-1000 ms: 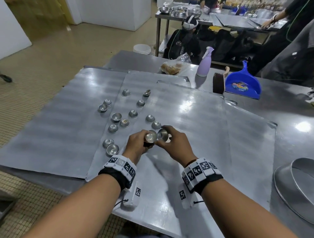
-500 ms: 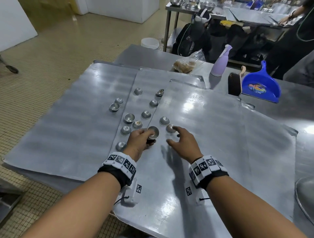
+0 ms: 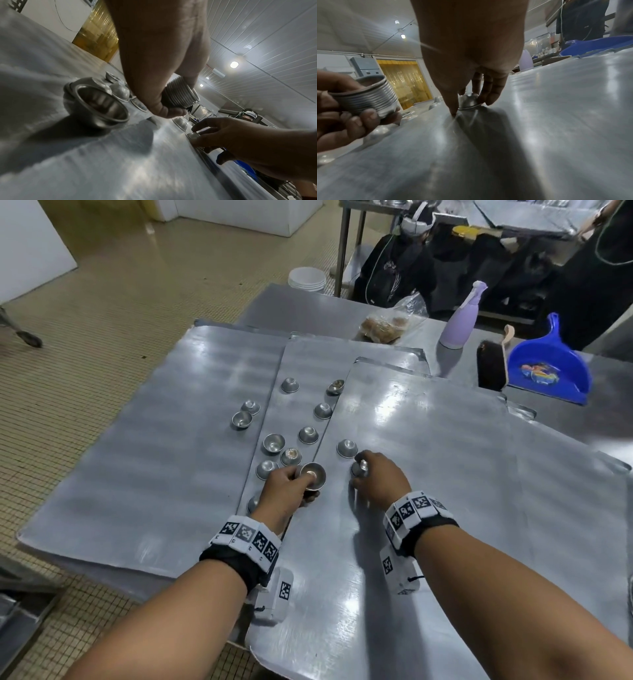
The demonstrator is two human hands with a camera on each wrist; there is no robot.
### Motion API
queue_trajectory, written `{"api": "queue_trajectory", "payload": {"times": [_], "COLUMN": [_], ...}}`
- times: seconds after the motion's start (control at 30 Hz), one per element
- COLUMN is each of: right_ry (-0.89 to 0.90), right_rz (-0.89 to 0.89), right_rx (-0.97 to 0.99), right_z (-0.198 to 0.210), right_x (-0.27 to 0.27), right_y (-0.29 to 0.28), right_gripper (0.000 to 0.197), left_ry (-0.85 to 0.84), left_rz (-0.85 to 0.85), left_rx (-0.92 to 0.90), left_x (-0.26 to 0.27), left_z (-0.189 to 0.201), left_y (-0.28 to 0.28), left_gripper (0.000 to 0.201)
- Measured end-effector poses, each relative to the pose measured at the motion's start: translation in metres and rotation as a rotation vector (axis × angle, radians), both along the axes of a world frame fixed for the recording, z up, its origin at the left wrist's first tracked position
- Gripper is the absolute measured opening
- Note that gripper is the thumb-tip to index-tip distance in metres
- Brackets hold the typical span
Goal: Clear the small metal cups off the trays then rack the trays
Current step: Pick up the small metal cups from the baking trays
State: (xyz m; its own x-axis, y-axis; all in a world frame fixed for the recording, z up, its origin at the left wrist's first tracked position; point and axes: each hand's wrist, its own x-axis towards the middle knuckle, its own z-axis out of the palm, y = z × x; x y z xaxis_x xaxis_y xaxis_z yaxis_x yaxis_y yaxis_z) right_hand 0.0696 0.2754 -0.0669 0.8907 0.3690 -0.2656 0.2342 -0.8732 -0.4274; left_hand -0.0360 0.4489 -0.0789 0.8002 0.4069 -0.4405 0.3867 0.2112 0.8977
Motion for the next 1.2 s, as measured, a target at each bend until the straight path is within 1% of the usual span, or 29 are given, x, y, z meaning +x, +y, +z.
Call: {"api": "queue_trajectory", "payload": {"times": [0.1,0.17,0.23,0.3,0.43,0.5,0.8,0.9,1.0,1.1,1.2], "right_ry": [-0.005,-0.012,-0.014,-0.025,-0.046,-0.074,-0.079,-0.072,-0.055,-0.026,-0.024], "right_rz": [-0.039,-0.042,-0.063,-0.095,-0.177,-0.239,-0.379,-0.416,-0.403,-0.407,-0.403], "right_rx": [0.014,0.026,0.047,0.064,0.149,0.187,0.168,0.181,0.205,0.214,0.227], "right_z": [-0.007,-0.012,-0.015,-0.017,-0.014,-0.012,-0.015,-0.016,-0.017,-0.018,-0.021], "right_x": [-0.007,-0.013,-0.018,-0.023,-0.036,-0.042,-0.062,-0.068,-0.072,-0.075,-0.075], "right_y": [-0.006,-0.015,-0.026,-0.038,-0.068,-0.086,-0.177,-0.199,-0.213,-0.22,-0.221], "right_gripper": [0.044,0.038,0.034,0.038,0.046,0.044,0.042,0.05,0.058,0.069,0.077], "left_ry": [-0.016,-0.023,-0.024,-0.018,-0.016,-0.013,-0.009,-0.004,0.009,0.025,0.045], "left_rz": [-0.006,-0.013,-0.023,-0.04,-0.072,-0.095,-0.173,-0.219,-0.255,-0.275,-0.3], "left_rx": [-0.003,-0.009,-0.012,-0.011,-0.02,-0.013,-0.028,-0.034,-0.024,-0.013,0.021], "left_x": [0.001,0.001,0.002,0.002,0.005,0.007,0.015,0.018,0.021,0.024,0.029], "left_z": [0.003,0.007,0.009,0.009,0.009,0.009,0.011,0.012,0.012,0.009,0.002], "left_y": [-0.005,-0.013,-0.022,-0.034,-0.058,-0.073,-0.148,-0.168,-0.183,-0.194,-0.202], "left_gripper": [0.015,0.008,0.011,0.016,0.014,0.012,0.012,0.01,0.008,0.007,0.009]}}
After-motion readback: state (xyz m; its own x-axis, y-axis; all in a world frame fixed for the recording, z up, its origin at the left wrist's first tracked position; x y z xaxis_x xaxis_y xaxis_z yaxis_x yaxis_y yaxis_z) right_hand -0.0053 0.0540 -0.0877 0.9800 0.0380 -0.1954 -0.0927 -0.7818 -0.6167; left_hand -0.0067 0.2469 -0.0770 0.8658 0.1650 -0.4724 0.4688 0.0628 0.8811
